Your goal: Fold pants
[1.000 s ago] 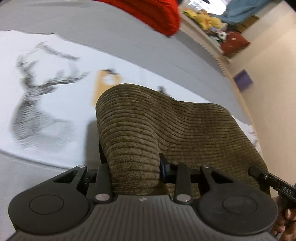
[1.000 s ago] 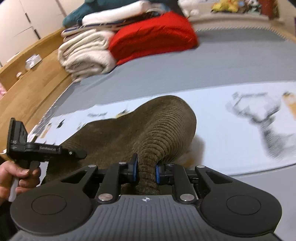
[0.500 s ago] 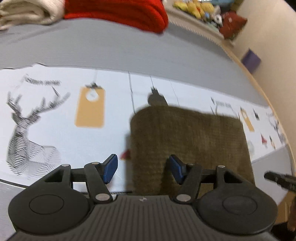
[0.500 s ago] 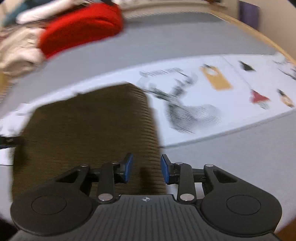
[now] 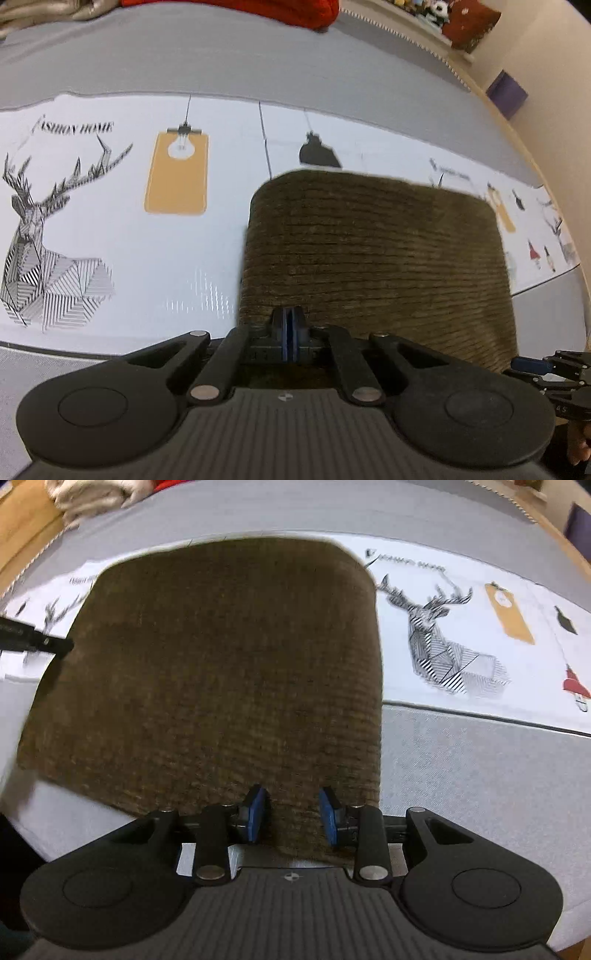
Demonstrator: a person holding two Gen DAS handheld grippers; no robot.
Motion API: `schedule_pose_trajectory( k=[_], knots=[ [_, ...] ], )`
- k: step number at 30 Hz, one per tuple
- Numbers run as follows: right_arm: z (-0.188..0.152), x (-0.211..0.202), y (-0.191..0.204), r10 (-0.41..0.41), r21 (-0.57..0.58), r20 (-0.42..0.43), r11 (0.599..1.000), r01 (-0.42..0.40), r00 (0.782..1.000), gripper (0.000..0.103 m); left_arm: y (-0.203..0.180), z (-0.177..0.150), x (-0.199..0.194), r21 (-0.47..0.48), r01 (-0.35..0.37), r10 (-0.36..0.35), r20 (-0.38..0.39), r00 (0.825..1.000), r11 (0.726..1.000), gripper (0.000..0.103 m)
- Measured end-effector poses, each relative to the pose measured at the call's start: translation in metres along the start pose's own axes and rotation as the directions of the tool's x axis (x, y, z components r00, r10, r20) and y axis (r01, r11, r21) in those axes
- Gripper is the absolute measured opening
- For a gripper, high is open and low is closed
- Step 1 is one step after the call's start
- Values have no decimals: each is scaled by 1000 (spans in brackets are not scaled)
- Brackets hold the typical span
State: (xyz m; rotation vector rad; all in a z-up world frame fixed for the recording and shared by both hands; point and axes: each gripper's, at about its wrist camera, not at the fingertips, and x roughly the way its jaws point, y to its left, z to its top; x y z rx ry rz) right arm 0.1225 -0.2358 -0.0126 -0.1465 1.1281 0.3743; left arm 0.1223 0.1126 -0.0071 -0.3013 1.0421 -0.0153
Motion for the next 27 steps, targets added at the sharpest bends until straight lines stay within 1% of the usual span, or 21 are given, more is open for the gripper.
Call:
schedule_pose_trajectory(
  k=[1, 3, 4, 5, 6, 8, 10, 12, 15, 17, 20, 22, 24, 25, 27],
  knots=[
    [2, -2, -2, 4, 15, 23, 1000, -4, 1000, 35, -3, 2, -4, 4, -7, 7, 21, 1000, 1000, 5],
    [9, -10, -6, 19, 58, 83, 998, -24, 996, 35, -7, 7, -15, 2, -6, 6, 102, 995, 1000, 7],
    [12, -14, -9, 23, 83, 122, 996, -33, 992, 36, -9, 12, -20, -5, 11, -10, 143, 990, 1000, 7],
    [15, -18, -11, 21, 104, 155, 994, -37, 988, 37, -11, 16, -24, -17, 45, -41, 180, 983, 999, 7],
    [19, -22, -12, 13, 129, 190, 991, -39, 982, 38, -13, 18, -22, -29, 68, -61, 200, 978, 997, 7],
    [26, -27, -14, 0, 171, 246, 984, -43, 969, 38, -19, 23, -20, -50, 76, -64, 221, 973, 996, 7],
    [35, -31, -15, -11, 200, 296, 979, -50, 955, 40, -28, 27, -13, -58, 69, -55, 213, 976, 996, 7],
    [42, -35, -13, -18, 190, 330, 981, -47, 944, 41, -36, 31, -6, -68, 51, -37, 203, 979, 996, 7],
    [69, -25, -12, -53, 144, 345, 990, 3, 937, 42, -42, 32, 2, -76, 30, -15, 191, 981, 997, 9],
    [87, -15, -14, -68, 152, 348, 988, 15, 935, 44, -43, 33, 10, -72, 3, 9, 168, 986, 997, 10],
    [108, 10, -19, -81, 198, 322, 980, 17, 943, 44, -39, 32, 24, -52, -59, 65, 119, 991, 997, 10],
    [118, 34, -23, -97, 223, 277, 974, 34, 956, 44, -35, 32, 33, -37, -89, 92, 95, 991, 995, 11],
    [124, 57, -28, -121, 258, 215, 964, 63, 969, 45, -31, 33, 40, -37, -95, 98, 90, 991, 995, 10],
    [126, 63, -28, -125, 263, 202, 962, 69, 971, 47, -30, 34, 43, -35, -100, 103, 87, 991, 994, 10],
    [132, 73, -26, -144, 236, 190, 967, 97, 971, 49, -27, 37, 49, -33, -114, 116, 84, 990, 993, 10]
  ],
)
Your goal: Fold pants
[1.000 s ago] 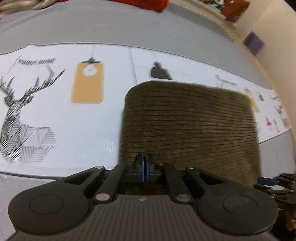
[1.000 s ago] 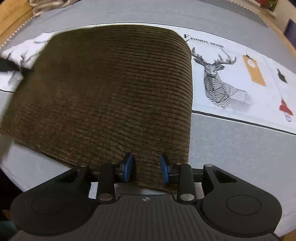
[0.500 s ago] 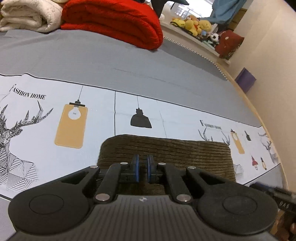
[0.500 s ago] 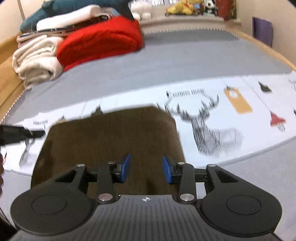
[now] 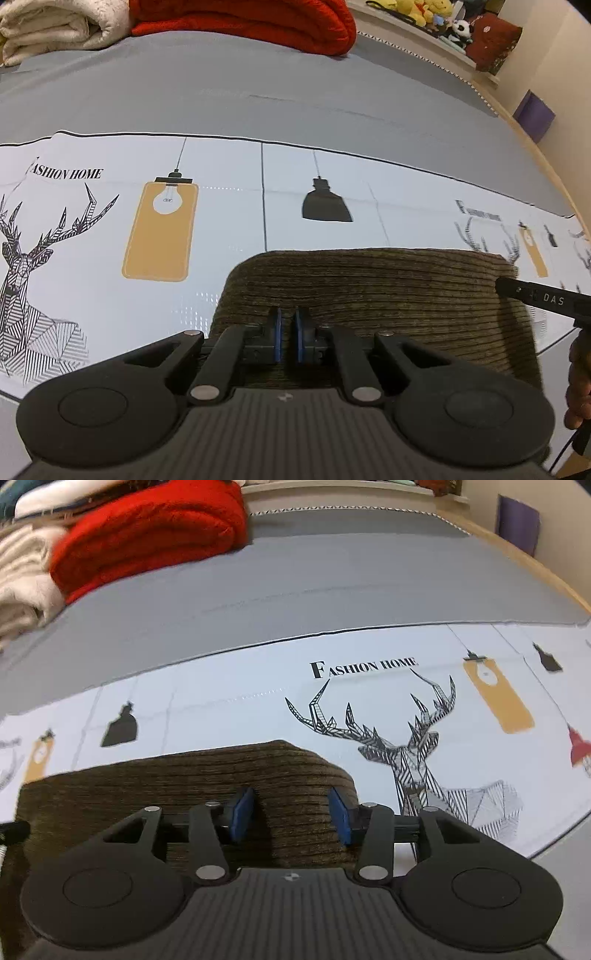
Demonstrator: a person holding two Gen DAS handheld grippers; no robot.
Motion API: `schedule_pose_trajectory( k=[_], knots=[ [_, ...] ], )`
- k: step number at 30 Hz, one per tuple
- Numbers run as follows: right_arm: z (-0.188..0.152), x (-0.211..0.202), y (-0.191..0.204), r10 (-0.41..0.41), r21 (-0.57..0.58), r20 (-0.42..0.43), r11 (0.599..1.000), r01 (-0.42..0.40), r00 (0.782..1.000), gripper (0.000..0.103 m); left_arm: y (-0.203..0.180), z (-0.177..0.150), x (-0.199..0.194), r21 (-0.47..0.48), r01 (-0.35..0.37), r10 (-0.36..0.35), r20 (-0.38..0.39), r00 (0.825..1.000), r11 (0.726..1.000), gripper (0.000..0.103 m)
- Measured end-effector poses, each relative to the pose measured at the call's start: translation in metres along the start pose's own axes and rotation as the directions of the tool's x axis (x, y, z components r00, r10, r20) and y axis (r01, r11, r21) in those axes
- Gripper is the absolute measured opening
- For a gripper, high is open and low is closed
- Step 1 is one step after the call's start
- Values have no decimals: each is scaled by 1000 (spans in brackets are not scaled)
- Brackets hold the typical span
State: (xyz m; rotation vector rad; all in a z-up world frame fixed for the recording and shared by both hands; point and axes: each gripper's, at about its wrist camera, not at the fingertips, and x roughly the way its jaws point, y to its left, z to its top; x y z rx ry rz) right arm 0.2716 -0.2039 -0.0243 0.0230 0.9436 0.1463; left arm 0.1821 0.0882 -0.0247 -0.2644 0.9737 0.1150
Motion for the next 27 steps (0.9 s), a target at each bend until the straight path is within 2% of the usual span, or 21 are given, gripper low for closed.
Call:
schedule_pose_trajectory(
  k=[3, 7, 9, 11, 12, 15, 18, 19, 20, 21, 23, 25, 27],
  knots=[
    [2, 7, 4, -12, -12, -13, 1000, 12, 1000, 49, 4, 2, 6, -1, -8, 8, 5, 1000, 1000, 10],
    [4, 7, 0, 5, 26, -11, 1000, -4, 1000, 49, 11, 5, -2, -37, 26, -26, 9, 1000, 999, 10],
    [4, -4, -4, 20, 61, 8, 998, -20, 1000, 47, 13, 4, -18, -42, 56, -55, 27, 998, 998, 18],
    [1, -24, -7, 20, 92, 49, 995, -24, 999, 47, 14, 0, -39, -14, 79, -78, 54, 995, 997, 41],
    [-1, -39, -9, 32, 101, 76, 994, -40, 997, 48, 14, -4, -49, 16, 80, -81, 66, 995, 997, 43],
    [-9, -72, -14, 96, 107, 98, 989, -106, 991, 49, 9, -23, -74, 161, 56, -70, 83, 994, 985, 43],
    [-27, -99, -14, 146, 84, 74, 985, -152, 987, 50, 11, -47, -85, 279, 69, -87, 54, 995, 958, 43],
    [-34, -107, -13, 155, 73, 65, 984, -160, 986, 51, 13, -54, -86, 300, 75, -91, 38, 995, 951, 40],
    [-42, -114, -11, 160, 61, 54, 985, -163, 986, 52, 15, -63, -82, 324, 83, -88, 0, 996, 942, 32],
    [-51, -121, -10, 161, 49, 41, 985, -163, 986, 53, 18, -71, -74, 348, 84, -71, -51, 996, 934, 29],
    [-65, -131, -7, 163, 43, 26, 985, -164, 986, 53, 21, -88, -53, 414, 39, 16, -129, 991, 910, 29],
    [-77, -140, -5, 163, 46, 18, 985, -164, 986, 53, 15, -98, -51, 474, -33, 94, -107, 990, 880, 29],
    [-85, -153, -2, 160, 59, 25, 985, -161, 987, 53, 10, -96, -68, 463, -54, 93, -63, 994, 885, 32]
  ],
)
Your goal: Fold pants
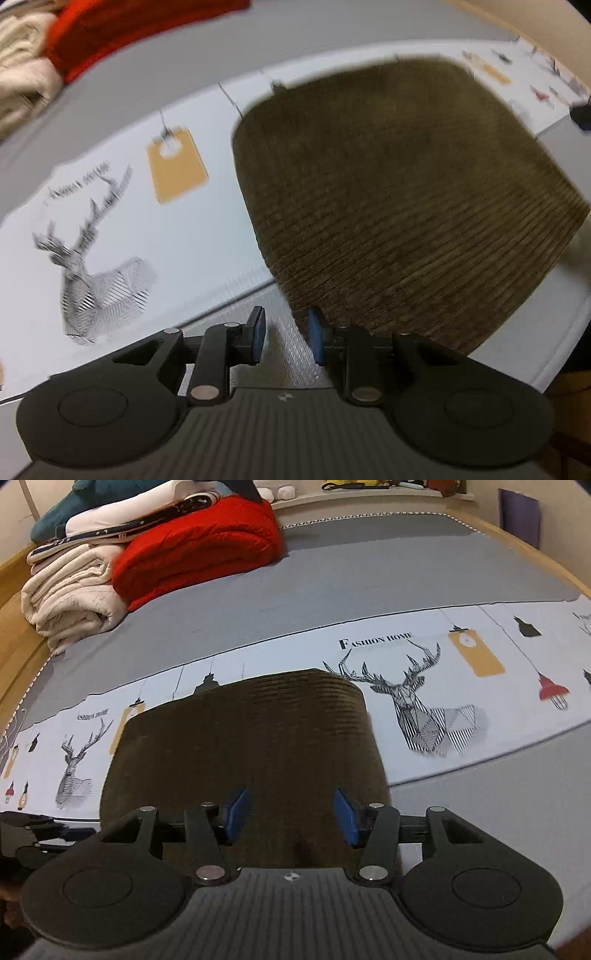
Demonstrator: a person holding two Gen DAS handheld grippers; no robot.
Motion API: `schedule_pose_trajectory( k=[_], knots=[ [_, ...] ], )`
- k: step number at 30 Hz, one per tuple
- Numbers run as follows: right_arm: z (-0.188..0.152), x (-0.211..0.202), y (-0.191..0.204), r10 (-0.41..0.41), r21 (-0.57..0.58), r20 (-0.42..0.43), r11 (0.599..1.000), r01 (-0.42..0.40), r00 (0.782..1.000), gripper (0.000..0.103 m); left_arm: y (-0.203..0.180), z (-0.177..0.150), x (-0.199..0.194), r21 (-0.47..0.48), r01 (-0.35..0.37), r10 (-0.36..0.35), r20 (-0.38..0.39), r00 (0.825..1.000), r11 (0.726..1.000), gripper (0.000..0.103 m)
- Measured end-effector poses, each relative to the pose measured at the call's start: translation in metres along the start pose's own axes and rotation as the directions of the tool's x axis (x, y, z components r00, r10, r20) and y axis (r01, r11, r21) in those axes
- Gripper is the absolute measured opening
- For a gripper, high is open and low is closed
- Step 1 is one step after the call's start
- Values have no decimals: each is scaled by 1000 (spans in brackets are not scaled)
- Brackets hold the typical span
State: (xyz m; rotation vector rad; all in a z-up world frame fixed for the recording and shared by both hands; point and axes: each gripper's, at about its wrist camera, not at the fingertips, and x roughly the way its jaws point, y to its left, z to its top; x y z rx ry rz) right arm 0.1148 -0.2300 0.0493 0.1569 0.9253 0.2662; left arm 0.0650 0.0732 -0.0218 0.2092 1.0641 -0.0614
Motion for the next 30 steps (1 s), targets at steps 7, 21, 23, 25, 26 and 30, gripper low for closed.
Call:
schedule_pose_trajectory(
  k=[7, 21, 23, 25, 26, 30],
  knots=[
    [-27, -61, 23, 30, -63, 108, 998, -24, 994, 75, 0, 4, -104, -234, -59, 107, 197, 975, 971, 89],
    [-77, -71, 26, -44, -112, 168, 992, 64, 985, 87, -82, -25, -109, -330, -9, 89, 228, 970, 944, 103],
    [-76, -68, 25, -69, -117, 166, 989, 89, 984, 87, -81, -19, -97, -325, -74, 141, 185, 973, 943, 103],
    [-75, -65, 21, -100, -100, 162, 988, 117, 982, 88, -78, -15, -92, -342, -83, 150, 176, 973, 936, 103],
    [-74, -64, 19, -110, -92, 160, 988, 126, 981, 88, -76, -14, -89, -354, -85, 152, 166, 974, 931, 103],
    [-75, -60, 7, -137, -54, 132, 988, 145, 982, 89, -71, -17, -88, -389, -59, 123, 142, 982, 920, 103]
  ],
)
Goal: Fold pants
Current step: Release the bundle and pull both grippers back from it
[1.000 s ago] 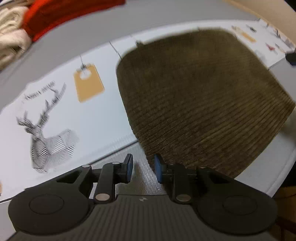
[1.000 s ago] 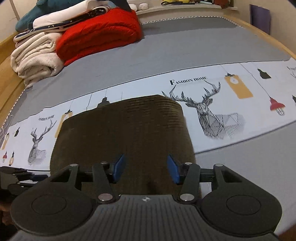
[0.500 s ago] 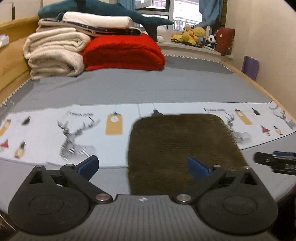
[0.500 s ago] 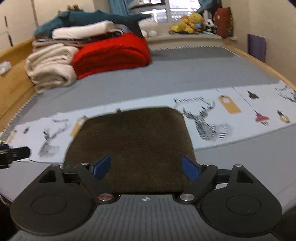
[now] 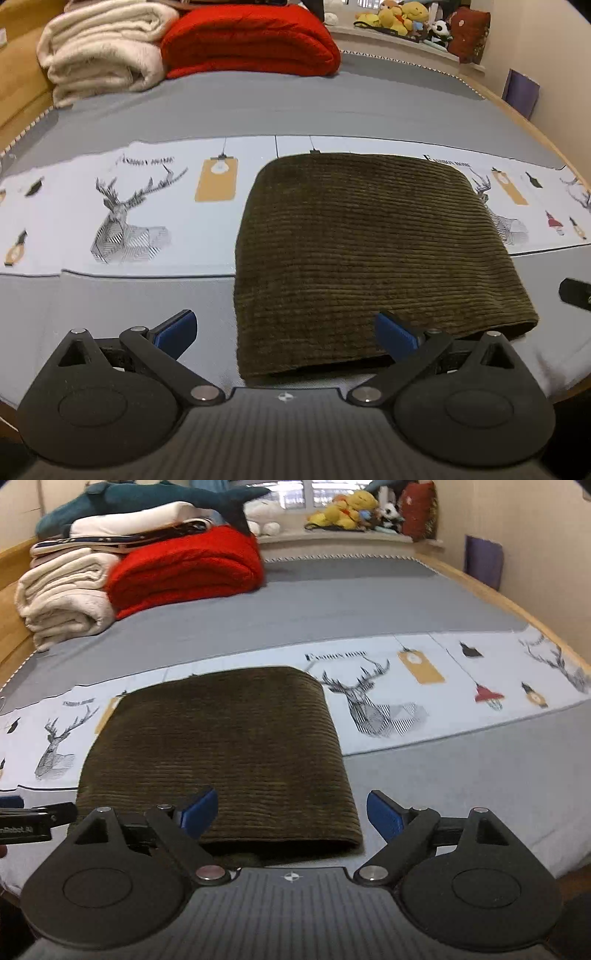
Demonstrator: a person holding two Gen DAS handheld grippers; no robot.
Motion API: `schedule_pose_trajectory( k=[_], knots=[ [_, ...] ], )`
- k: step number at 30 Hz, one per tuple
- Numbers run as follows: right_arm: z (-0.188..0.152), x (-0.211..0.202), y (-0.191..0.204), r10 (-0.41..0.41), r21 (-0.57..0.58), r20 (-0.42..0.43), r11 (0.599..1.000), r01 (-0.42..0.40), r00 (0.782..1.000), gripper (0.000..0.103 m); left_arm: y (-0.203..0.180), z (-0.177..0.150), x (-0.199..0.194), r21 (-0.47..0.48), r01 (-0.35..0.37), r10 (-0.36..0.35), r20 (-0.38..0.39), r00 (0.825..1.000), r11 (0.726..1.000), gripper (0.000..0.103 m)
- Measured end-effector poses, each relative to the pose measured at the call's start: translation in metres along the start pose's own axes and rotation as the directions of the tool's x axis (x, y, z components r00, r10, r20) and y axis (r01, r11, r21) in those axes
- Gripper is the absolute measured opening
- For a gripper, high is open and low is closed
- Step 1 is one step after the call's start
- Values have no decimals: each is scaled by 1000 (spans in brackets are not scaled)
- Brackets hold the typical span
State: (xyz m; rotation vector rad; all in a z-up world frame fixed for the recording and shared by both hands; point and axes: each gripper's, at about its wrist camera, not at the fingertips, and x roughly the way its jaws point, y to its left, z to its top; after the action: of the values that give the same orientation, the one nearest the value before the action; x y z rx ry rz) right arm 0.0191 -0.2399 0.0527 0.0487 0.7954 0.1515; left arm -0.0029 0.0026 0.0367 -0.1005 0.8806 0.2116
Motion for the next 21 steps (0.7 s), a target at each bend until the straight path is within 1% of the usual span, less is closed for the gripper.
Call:
schedule_pose_trajectory(
  k=[2, 7, 11, 21],
  knots=[
    [-1, 2, -3, 2, 8, -16, 1000, -2, 1000, 89, 0, -2, -1, 0, -2, 2, 1, 1000, 1000, 103],
    [-2, 7, -2, 1, -22, -25, 1000, -1, 1000, 89, 1, -2, 4, -5, 4, -4, -5, 1000, 1000, 103],
    [-1, 11, -1, 11, -25, -39, 1000, -12, 999, 89, 4, -2, 7, -16, 3, -3, -15, 1000, 1000, 103],
    [1, 10, 9, 47, -50, -34, 998, -48, 998, 89, -1, -6, 9, 3, 25, -25, -26, 999, 1000, 103]
  ],
)
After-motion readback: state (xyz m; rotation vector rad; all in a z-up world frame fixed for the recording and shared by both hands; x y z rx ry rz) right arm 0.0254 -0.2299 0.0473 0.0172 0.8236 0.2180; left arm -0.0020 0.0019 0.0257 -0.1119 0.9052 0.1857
